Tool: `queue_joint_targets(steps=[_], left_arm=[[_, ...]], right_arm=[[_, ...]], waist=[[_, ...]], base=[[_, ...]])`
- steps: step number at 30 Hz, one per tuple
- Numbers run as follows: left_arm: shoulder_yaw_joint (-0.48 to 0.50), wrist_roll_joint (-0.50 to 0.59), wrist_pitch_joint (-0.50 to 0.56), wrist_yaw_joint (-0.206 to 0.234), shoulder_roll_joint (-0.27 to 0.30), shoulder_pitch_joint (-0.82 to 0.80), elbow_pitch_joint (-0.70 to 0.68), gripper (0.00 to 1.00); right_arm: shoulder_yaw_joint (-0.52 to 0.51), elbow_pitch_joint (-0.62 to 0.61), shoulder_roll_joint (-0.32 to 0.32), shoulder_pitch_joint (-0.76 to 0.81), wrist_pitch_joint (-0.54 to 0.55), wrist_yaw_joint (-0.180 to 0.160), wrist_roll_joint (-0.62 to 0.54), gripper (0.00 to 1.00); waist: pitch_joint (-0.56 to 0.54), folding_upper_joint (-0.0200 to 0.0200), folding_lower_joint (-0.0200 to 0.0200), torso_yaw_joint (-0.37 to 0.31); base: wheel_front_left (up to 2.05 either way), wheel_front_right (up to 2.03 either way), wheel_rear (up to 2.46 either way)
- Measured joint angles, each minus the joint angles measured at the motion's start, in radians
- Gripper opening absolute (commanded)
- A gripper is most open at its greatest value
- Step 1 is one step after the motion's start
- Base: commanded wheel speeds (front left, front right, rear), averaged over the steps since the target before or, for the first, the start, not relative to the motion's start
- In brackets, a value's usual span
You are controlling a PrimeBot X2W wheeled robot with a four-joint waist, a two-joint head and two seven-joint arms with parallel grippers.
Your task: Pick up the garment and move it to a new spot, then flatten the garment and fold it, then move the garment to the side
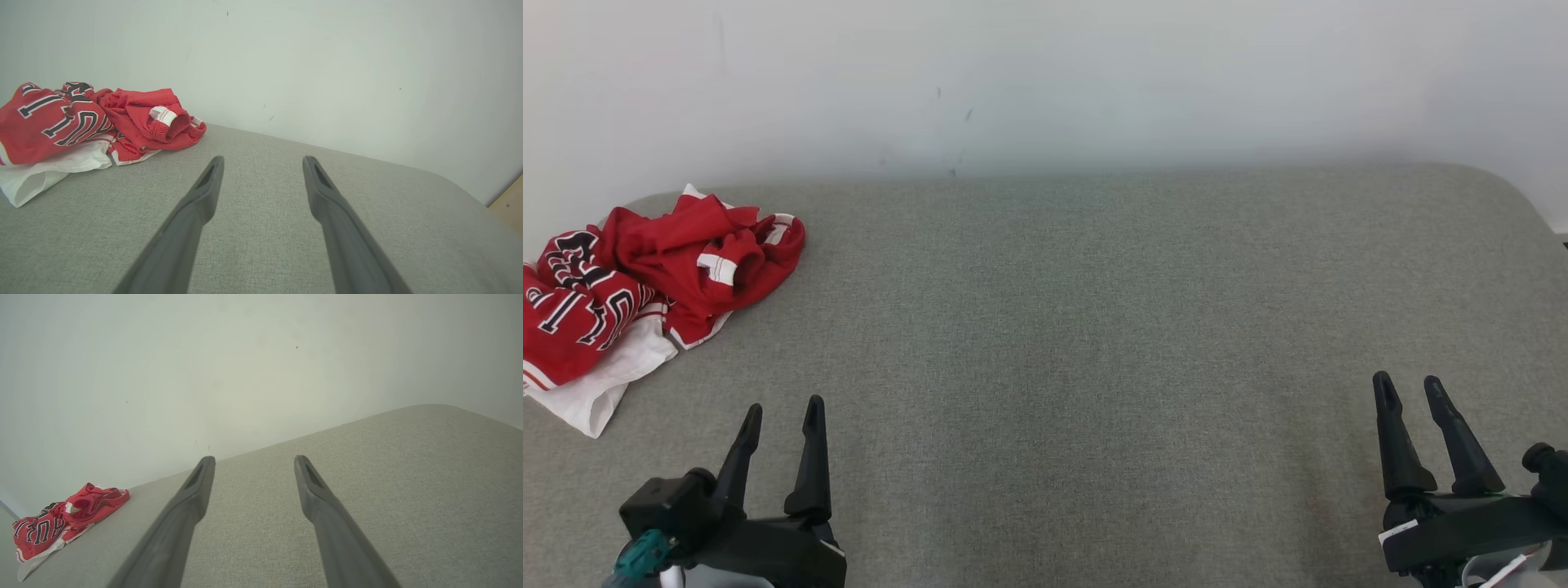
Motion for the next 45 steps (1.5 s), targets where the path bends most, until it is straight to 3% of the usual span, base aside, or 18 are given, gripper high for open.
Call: queue_joint_targets(steps=[21, 45], left_arm=[[-0.027, 0.279, -0.072, 0.026, 0.010, -0.005, -0.038, 1.00], [0.005, 0.288, -0.072, 0.007, -0.004, -0.005, -0.037, 1.00]], right_arm=[[0.041, -0.038, -0.033, -0.002, -0.072, -0.022, -0.260, 1.00], [0.014, -0.035, -0.021, -0.002, -0.076, -0.015, -0.264, 1.00]], waist=[[-0.002, 0.0000, 0.0000, -0.001], [-0.003, 0.0000, 0.0000, 0.000]], base=[[0.00, 0.00, 0.00], [0.00, 0.00, 0.00]])
